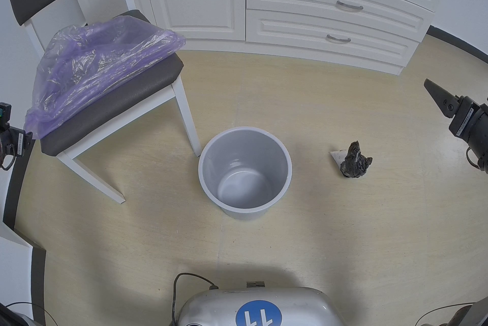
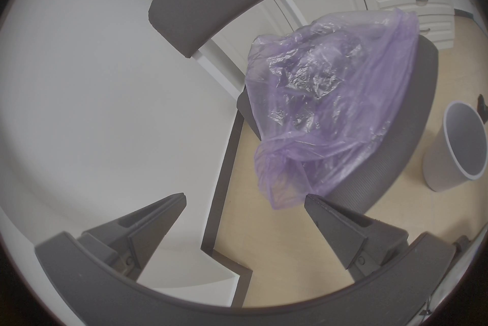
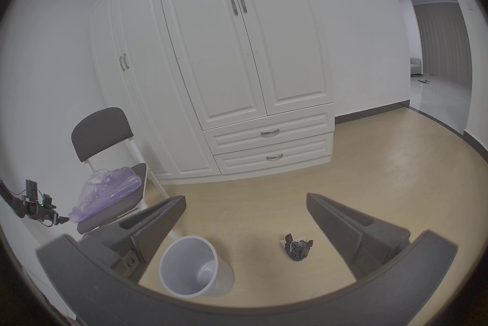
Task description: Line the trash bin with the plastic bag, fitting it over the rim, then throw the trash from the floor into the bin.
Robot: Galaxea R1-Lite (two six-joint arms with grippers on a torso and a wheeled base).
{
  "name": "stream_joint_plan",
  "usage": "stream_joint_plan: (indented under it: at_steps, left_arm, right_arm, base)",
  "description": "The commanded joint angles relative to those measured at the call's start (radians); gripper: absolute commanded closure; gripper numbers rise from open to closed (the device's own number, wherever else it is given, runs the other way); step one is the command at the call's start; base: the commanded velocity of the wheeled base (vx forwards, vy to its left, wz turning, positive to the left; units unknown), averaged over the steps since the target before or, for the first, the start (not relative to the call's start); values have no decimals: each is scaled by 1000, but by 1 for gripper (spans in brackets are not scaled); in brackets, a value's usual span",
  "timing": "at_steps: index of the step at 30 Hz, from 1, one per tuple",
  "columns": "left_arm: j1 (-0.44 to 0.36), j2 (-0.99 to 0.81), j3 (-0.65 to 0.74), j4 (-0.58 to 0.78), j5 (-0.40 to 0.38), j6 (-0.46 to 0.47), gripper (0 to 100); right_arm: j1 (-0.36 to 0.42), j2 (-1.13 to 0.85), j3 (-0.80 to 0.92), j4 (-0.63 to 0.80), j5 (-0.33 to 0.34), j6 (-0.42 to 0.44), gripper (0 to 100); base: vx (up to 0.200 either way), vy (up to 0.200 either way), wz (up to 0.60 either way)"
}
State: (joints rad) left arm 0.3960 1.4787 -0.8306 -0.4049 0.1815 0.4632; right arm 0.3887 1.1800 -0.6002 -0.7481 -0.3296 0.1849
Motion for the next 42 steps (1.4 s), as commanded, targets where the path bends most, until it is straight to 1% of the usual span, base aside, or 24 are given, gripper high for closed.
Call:
stream_joint_plan:
  at_steps: [1,8,12,17,24,29,31,34,39,42]
  left_arm:
    - [9,109,-64,-14,0,-26,0]
    - [9,193,-136,-84,-2,-94,0]
    - [9,206,-166,-91,0,-123,0]
    - [15,210,-173,-91,-2,-126,0]
    - [21,198,-90,-94,-7,-124,0]
    - [27,216,-104,-114,-7,-127,0]
    - [41,253,-133,-170,-7,-129,0]
    - [43,256,-137,-184,-7,-130,0]
    - [38,256,-156,-198,-7,-159,0]
    - [37,259,-153,-232,-7,-184,0]
  right_arm:
    - [1,-2,0,0,7,2,0]
    - [-10,-7,0,0,24,16,0]
    - [-10,-5,0,-2,24,16,0]
    - [-10,-7,0,-2,26,16,0]
    - [-10,-7,2,0,24,16,0]
    - [-10,-7,0,-2,24,16,0]
    - [-10,-11,0,-2,26,16,0]
    - [-10,-13,0,-2,26,16,0]
    - [-10,-13,0,-2,26,16,0]
    - [-10,-13,0,-2,26,18,0]
  base:
    - [0,0,0]
    - [0,0,0]
    - [0,0,0]
    - [0,0,0]
    - [0,0,0]
    - [0,0,0]
    - [0,0,0]
    - [0,0,0]
    - [0,0,0]
    - [0,0,0]
